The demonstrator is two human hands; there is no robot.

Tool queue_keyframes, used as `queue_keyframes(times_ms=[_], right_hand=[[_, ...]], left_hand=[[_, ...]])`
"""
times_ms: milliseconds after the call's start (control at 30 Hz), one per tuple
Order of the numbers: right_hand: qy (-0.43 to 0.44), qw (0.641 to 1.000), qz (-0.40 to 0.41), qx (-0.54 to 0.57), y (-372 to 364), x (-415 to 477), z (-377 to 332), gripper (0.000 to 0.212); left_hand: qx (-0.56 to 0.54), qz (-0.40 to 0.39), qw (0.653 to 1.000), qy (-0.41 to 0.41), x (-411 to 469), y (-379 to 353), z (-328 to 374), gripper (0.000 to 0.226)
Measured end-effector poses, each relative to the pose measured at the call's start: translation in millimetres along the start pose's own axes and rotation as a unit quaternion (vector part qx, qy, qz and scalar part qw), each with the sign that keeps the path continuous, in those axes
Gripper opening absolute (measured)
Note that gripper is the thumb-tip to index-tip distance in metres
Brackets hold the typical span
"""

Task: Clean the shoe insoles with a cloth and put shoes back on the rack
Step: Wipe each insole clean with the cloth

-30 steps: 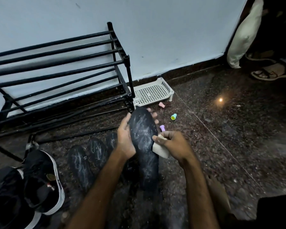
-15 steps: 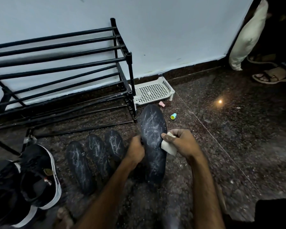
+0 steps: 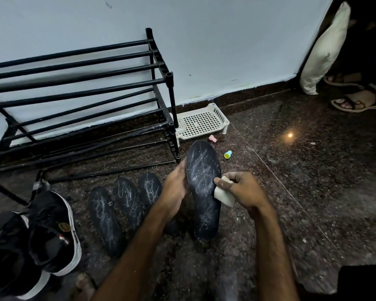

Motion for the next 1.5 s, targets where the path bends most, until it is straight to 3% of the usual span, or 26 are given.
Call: queue_keyframes(times_ms=[67,133,467,533,600,667,733,900,1067,1267,1433,1500], right_hand=[[-0.011,1.0,-0.006,0.007,-4.6,-1.1,0.2,0.024],[-0.02,0.999,-0.015,0.037,-11.6,-2.9,0.4,0.02],[-0.062,0.996,-0.037,0.059,-8.7,-11.4,-0.4,0.025],[-0.056,0.997,0.01,0.055,11.3,-12.4,-7.6,0.03],[-0.009,0.994,0.11,0.022,31.2,-12.3,-24.6,0.039],[0.068,0.973,0.22,-0.017,36.7,-13.8,-49.3,0.037],[0.14,0.948,0.279,-0.06,23.1,-15.8,-70.4,0.031],[0.217,0.923,0.246,-0.2,-31.5,-11.5,-65.8,0.026],[0.236,0.906,0.292,-0.195,-33.6,-13.1,-67.0,0.028],[0.293,0.92,0.144,-0.217,-47.1,-8.5,-73.1,0.023],[0.253,0.9,0.274,-0.225,-34.8,-13.5,-69.7,0.024],[0.261,0.902,0.268,-0.217,-38.5,-11.0,-77.9,0.023]], left_hand=[[-0.121,-0.041,0.991,0.029,-2.8,-6.8,8.4,0.074],[-0.166,-0.065,0.983,0.05,-5.8,-13.6,13.4,0.088],[-0.248,-0.073,0.963,0.078,-2.1,-20.9,6.5,0.087],[-0.248,-0.068,0.963,0.08,-1.0,-20.5,5.1,0.085],[-0.245,-0.064,0.964,0.085,-0.2,-19.9,2.1,0.083],[-0.235,-0.059,0.966,0.091,0.1,-21.7,1.1,0.083],[-0.229,-0.069,0.966,0.098,-1.3,-29.2,2.3,0.083],[-0.235,-0.08,0.963,0.11,-3.0,-41.5,10.3,0.075],[-0.207,-0.067,0.969,0.12,-4.8,-41.4,3.5,0.073],[-0.247,-0.071,0.959,0.118,-3.8,-28.5,9.9,0.08],[-0.208,-0.061,0.97,0.113,-3.4,-28.9,5.5,0.077],[-0.215,-0.065,0.968,0.108,-4.2,-31.3,7.0,0.075]])
Point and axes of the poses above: each hand's wrist, its own x-axis towards the middle knuckle, its own y-axis out of the back of the hand, z = x × y, the point moved 5 cm from there along x, towards the middle knuckle, and after that the axes turned 1 degree about y, right-handed, at the moved point
